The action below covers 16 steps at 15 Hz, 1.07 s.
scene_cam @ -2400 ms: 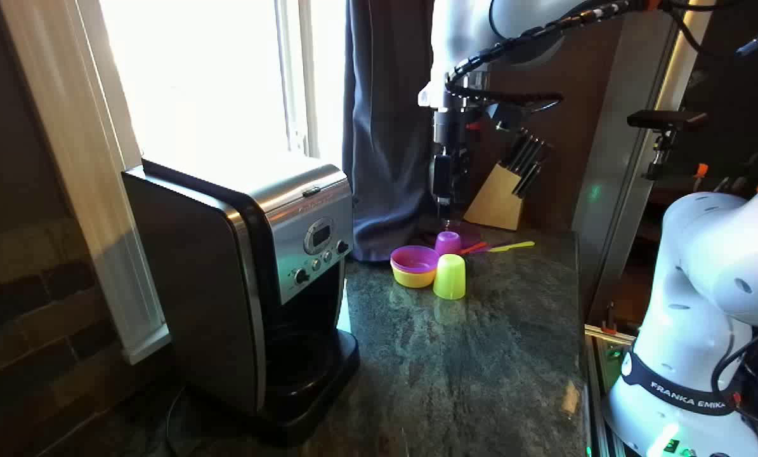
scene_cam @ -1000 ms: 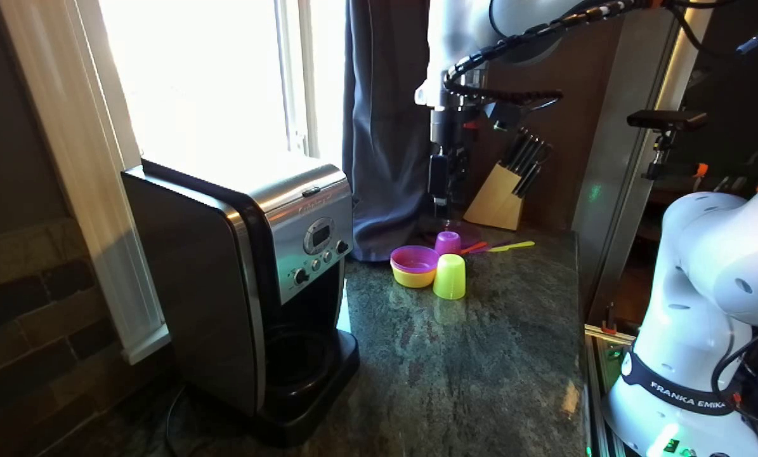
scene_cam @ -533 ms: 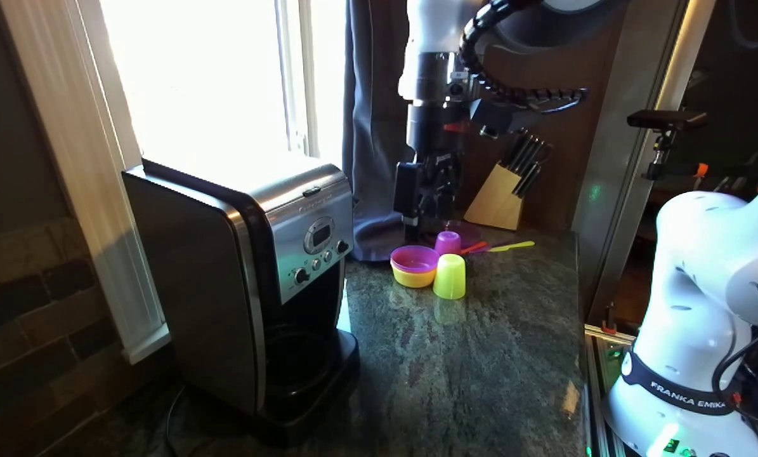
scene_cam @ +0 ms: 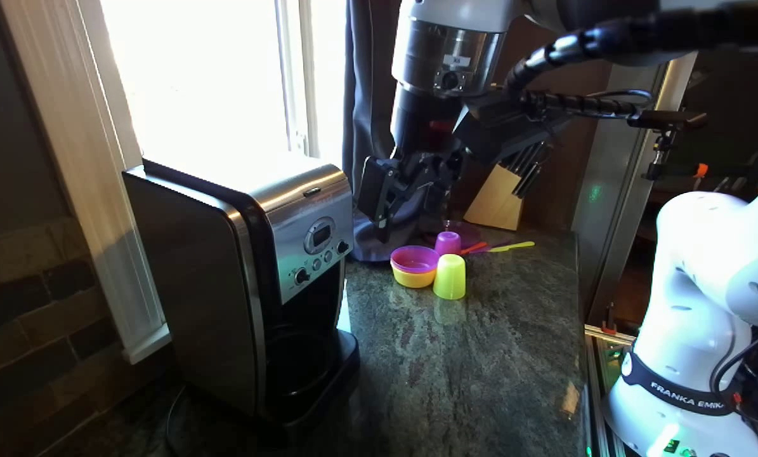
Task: Open the coffeemaker.
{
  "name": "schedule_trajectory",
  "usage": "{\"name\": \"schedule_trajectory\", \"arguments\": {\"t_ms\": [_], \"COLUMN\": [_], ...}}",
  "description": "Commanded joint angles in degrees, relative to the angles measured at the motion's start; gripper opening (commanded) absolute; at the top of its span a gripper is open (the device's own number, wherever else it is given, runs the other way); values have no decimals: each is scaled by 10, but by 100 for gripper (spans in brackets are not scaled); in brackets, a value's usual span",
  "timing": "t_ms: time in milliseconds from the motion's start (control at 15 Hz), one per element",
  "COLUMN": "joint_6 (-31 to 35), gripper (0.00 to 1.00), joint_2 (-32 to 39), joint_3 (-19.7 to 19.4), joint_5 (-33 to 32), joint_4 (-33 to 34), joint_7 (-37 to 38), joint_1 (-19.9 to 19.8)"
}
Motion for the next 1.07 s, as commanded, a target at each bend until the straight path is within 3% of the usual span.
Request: {"name": "schedule_trajectory", "arguments": {"t_ms": [0,267,333,400,600,800,1000], "joint_6": [-14,-22,-3,26,128,236,286], "gripper": [100,100,75,75,50,28,6], "joint_2": [5,6,11,18,18,15,17], "joint_3": [-4,1,10,20,25,13,5], "joint_5": [-24,-35,-56,-89,-153,-167,-145], "joint_4": [10,19,22,31,29,12,6], "joint_7": [27,40,47,44,53,51,35], "joint_1": [14,8,0,-5,-9,-3,4]}}
